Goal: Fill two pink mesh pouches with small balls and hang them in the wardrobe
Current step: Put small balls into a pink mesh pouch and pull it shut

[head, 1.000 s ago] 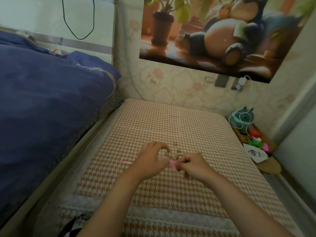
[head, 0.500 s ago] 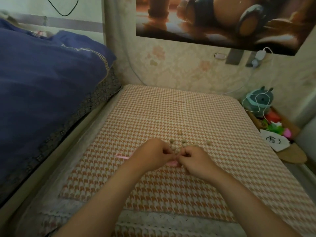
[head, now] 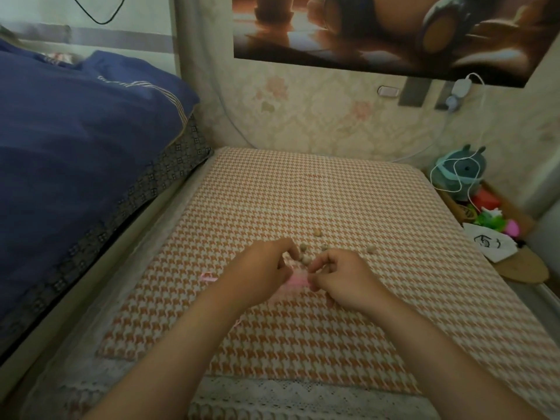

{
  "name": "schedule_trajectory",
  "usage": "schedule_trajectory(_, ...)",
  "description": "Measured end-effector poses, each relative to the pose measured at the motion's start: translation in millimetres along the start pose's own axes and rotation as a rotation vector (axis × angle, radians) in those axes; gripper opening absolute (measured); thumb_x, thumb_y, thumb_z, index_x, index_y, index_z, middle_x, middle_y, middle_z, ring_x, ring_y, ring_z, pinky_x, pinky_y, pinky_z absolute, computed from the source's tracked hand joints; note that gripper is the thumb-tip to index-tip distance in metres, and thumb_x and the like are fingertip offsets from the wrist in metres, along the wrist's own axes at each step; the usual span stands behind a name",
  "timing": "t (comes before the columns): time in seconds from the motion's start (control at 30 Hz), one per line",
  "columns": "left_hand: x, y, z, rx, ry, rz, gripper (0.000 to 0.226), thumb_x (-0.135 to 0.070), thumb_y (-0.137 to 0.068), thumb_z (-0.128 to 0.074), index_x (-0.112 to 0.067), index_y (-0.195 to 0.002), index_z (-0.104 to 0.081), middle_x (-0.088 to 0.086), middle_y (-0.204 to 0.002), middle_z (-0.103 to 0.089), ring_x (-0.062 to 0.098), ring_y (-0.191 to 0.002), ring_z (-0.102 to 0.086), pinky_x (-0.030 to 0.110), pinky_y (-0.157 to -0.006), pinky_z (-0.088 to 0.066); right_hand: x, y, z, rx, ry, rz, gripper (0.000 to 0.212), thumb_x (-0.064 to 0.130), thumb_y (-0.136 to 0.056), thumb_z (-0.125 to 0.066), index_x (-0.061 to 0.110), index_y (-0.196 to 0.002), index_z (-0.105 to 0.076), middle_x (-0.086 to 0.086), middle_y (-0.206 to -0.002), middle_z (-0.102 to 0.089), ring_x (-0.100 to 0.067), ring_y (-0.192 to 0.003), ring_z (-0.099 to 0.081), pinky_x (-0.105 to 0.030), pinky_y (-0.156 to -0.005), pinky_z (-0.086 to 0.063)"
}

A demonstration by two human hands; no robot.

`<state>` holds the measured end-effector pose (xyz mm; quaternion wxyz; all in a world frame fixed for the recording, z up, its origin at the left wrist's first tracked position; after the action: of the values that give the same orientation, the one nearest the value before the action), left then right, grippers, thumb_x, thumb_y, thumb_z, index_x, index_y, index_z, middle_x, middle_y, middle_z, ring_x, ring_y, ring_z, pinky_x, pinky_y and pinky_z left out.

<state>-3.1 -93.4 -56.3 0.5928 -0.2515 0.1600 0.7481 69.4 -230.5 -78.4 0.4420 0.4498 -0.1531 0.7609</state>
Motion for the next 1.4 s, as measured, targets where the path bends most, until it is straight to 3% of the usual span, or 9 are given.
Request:
schedule_trajectory(0.07,-6.0,0.6,-1.1,-0.001,-0.039,-0.032,0.015,-0.022,-0.095,-0.060,-0.036,-0.100,-0.057,-0.009,-0.081,-0.066,0.008,-0.065,-0.059,0.029,-0.056,-0.049,1.2,-1.5,6.2,-0.033,0.094,0.065,0.012,0.013,-0.092,-0.072,0.022,-0.090,-0.064,-0.003,-0.076,-0.074,-0.013,-0.048,-0.058,-0.030,-0.048,-0.047)
schedule_trajectory(0.17,-13.1,-0.6,-1.3,0.011,-0.074,-0.059,0.019,-0.021,-0.099,-0.053,-0.033,-0.097,-0.067,-0.017,-0.091,-0.066,0.009,-0.076,-0.060,0.030,-0.066,-0.053,12.0,1.2,5.2,0.003,0.259,0.241,0.022,0.016,-0.099,-0.061,0.033,-0.087,-0.068,0.007,-0.081,-0.071,-0.013,-0.066,-0.065,-0.041,-0.067,-0.058)
schedule_trajectory(0.3,-8.6,-3.2,-7.4,0.067,-0.034,-0.051,0.030,-0.014,-0.098,-0.054,-0.033,-0.098,-0.077,-0.009,-0.101,-0.071,0.011,-0.086,-0.066,0.035,-0.080,-0.058,20.9,12.4,3.2,0.044,0.416,0.325,0.027,0.021,-0.098,-0.056,0.037,-0.105,-0.078,0.021,-0.099,-0.073,0.004,-0.091,-0.065,-0.028,-0.085,-0.056)
schedule_trajectory(0.5,-9.2,-2.2,-7.1,0.094,0.019,-0.075,0.033,-0.005,-0.097,-0.051,-0.023,-0.100,-0.078,-0.010,-0.089,-0.065,0.012,-0.084,-0.064,0.029,-0.076,-0.055,29.7,14.5,3.0,-0.005,0.652,0.449,0.017,0.042,-0.089,-0.068,0.038,-0.104,-0.074,0.019,-0.092,-0.066,0.008,-0.075,-0.053,-0.020,-0.068,-0.045)
schedule_trajectory(0.63,-13.4,2.3,-8.3,0.131,0.010,-0.093,0.026,-0.012,-0.095,-0.053,-0.022,-0.100,-0.077,-0.008,-0.096,-0.070,0.013,-0.084,-0.065,0.032,-0.077,-0.056,36.8,13.4,8.3,-0.041,0.575,0.492,0.006,0.033,-0.087,-0.067,0.035,-0.088,-0.073,0.018,-0.086,-0.065,0.000,-0.081,-0.059,-0.029,-0.071,-0.053)
schedule_trajectory(0.73,-20.3,5.5,-11.1,0.138,0.046,-0.143,0.015,-0.022,-0.088,-0.059,-0.017,-0.088,-0.073,-0.002,-0.084,-0.069,0.017,-0.077,-0.063,0.038,-0.071,-0.055,37.1,15.8,11.5,-0.029,0.521,0.505,0.005,0.034,-0.079,-0.062,0.035,-0.080,-0.067,0.016,-0.085,-0.063,-0.003,-0.081,-0.059,-0.035,-0.072,-0.054)
schedule_trajectory(0.93,-25.8,5.7,-7.7,0.126,0.084,-0.222,0.005,-0.028,-0.087,-0.073,-0.029,-0.082,-0.072,-0.013,-0.082,-0.066,0.002,-0.078,-0.062,0.024,-0.073,-0.054,31.3,13.6,9.0,0.057,0.430,0.476,0.011,0.044,-0.082,-0.077,0.036,-0.087,-0.072,0.019,-0.090,-0.062,0.006,-0.082,-0.056,-0.018,-0.069,-0.044)
schedule_trajectory(1.2,-23.7,4.7,-7.3,0.165,-0.033,-0.220,0.010,-0.035,-0.089,-0.070,-0.030,-0.081,-0.068,-0.017,-0.085,-0.061,0.002,-0.081,-0.059,0.026,-0.075,-0.052,27.7,14.1,5.4,0.112,0.677,0.451,0.013,0.044,-0.086,-0.064,0.033,-0.079,-0.063,0.014,-0.090,-0.060,0.001,-0.081,-0.054,-0.028,-0.071,-0.049)
schedule_trajectory(1.4,-27.6,6.4,-6.6,0.148,0.013,-0.257,0.011,-0.034,-0.089,-0.070,-0.026,-0.082,-0.070,-0.013,-0.081,-0.066,0.003,-0.077,-0.061,0.028,-0.073,-0.054,22.6,17.9,-4.0,0.213,0.500,0.415,0.011,0.042,-0.086,-0.068,0.035,-0.078,-0.067,0.013,-0.089,-0.060,-0.004,-0.082,-0.057,-0.033,-0.078,-0.054)
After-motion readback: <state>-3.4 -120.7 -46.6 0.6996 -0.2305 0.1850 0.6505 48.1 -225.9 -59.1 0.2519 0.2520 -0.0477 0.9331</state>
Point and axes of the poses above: each hand's wrist, its own y-axis away from the middle knuckle, its own z-axis out of the back of the hand, x = y × z, the point moved 9 cm from there along -y, towards the middle knuckle
